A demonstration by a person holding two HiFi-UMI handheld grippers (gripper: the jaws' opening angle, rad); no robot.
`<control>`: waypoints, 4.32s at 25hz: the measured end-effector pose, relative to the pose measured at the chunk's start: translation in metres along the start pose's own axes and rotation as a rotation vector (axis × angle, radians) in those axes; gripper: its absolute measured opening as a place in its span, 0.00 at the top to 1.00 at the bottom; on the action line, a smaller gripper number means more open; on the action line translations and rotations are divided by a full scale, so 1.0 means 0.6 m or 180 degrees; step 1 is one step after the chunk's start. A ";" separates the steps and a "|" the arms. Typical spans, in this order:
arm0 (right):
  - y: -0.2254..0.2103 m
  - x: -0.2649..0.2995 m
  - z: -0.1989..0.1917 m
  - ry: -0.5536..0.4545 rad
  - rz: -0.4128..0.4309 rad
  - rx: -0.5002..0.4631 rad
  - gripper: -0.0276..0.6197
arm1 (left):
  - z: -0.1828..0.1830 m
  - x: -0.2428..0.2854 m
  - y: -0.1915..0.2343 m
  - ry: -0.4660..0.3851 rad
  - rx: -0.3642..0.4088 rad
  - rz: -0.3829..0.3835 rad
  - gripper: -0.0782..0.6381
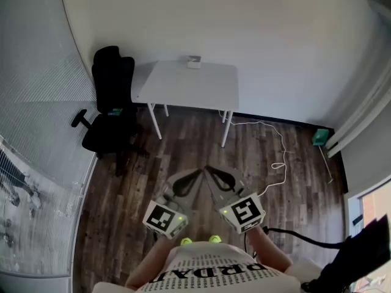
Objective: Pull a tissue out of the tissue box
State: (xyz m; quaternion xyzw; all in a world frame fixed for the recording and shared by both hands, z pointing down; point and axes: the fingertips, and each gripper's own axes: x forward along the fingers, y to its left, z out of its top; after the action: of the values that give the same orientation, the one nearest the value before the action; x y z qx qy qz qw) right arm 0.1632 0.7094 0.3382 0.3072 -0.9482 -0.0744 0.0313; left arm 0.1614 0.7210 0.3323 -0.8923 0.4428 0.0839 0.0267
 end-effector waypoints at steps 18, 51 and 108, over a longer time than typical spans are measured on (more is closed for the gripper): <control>0.045 0.008 0.004 0.0015 0.0057 -0.0038 0.95 | -0.003 -0.046 0.008 0.0018 0.0007 0.0005 0.90; 0.112 0.079 -0.013 0.0083 0.0026 -0.0066 0.95 | -0.011 -0.113 0.075 0.0082 0.0001 -0.0020 0.90; -0.325 0.467 -0.090 0.0326 0.0287 -0.0052 0.95 | -0.077 0.321 0.483 0.0048 -0.0176 0.0151 0.90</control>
State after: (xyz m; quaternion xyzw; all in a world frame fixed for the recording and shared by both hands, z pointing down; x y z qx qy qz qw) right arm 0.0546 0.3822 0.3641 0.2674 -0.9576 -0.0648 0.0856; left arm 0.0514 0.3882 0.3518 -0.8826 0.4615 0.0900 -0.0034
